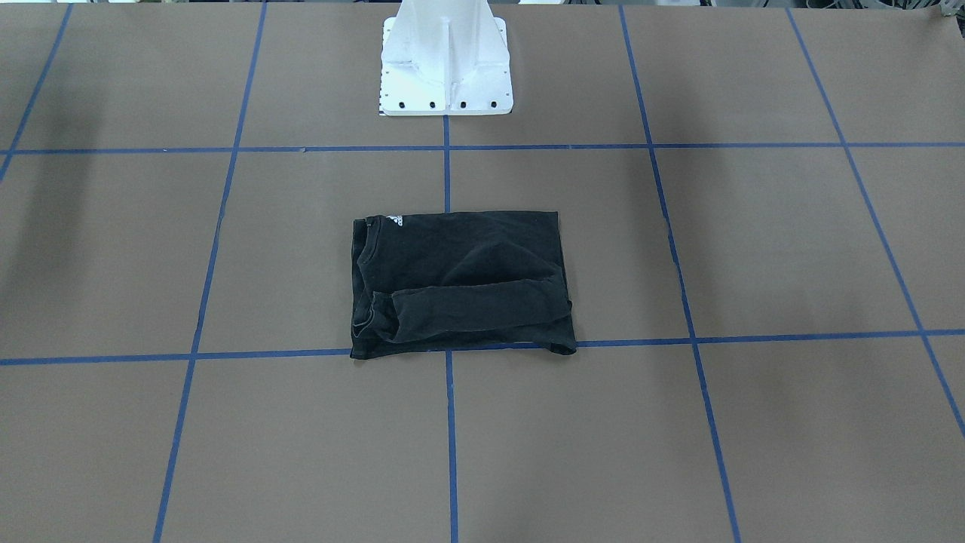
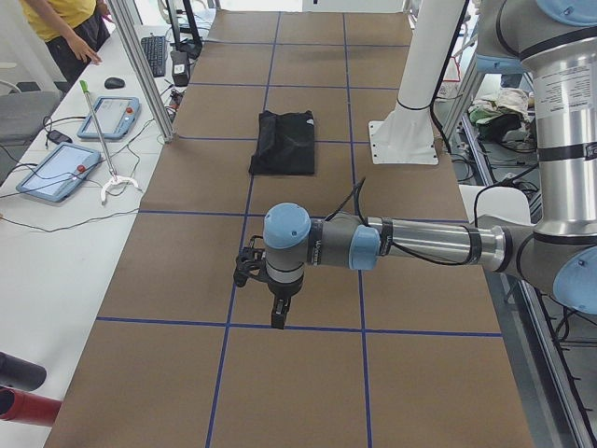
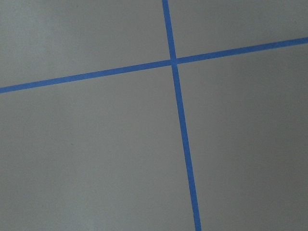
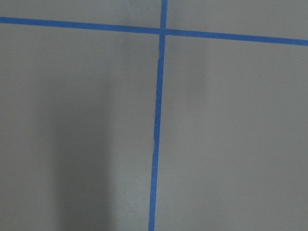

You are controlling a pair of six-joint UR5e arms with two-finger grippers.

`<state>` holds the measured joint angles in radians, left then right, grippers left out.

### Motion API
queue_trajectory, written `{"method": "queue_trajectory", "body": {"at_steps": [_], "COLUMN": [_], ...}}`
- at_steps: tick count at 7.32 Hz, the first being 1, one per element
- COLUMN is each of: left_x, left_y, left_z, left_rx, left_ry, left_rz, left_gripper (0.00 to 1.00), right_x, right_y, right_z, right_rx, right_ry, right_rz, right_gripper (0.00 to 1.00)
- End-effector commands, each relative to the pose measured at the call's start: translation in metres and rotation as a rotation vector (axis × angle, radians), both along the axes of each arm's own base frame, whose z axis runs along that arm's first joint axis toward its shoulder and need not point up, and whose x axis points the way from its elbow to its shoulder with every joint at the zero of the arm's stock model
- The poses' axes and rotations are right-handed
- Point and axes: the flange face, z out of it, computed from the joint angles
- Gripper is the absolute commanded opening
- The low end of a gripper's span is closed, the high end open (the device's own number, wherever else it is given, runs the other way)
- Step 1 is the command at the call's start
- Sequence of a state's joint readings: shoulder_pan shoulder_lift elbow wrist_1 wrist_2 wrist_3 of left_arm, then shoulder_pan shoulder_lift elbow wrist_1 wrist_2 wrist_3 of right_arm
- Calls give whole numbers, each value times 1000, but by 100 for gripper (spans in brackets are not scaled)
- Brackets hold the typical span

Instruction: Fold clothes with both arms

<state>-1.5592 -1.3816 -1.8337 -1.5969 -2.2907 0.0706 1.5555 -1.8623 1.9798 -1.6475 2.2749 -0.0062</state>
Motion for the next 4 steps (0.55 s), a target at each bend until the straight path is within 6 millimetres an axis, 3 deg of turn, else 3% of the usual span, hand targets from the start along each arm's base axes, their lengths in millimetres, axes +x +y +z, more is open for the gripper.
{"method": "queue_trajectory", "body": {"at_steps": [1,4], "left_x": [0,0], "left_y": [0,-1], "left_z": [0,-3], "left_rx": [0,10], "left_ry": [1,3], "left_rz": [1,2], "left_gripper": [100,100], "right_x": [0,-2], "right_y": [0,0], "right_z": [-1,-2], "right_rx": [1,3], "right_ry": [0,-21], "right_rz": [0,-2], "right_gripper": [100,100]}}
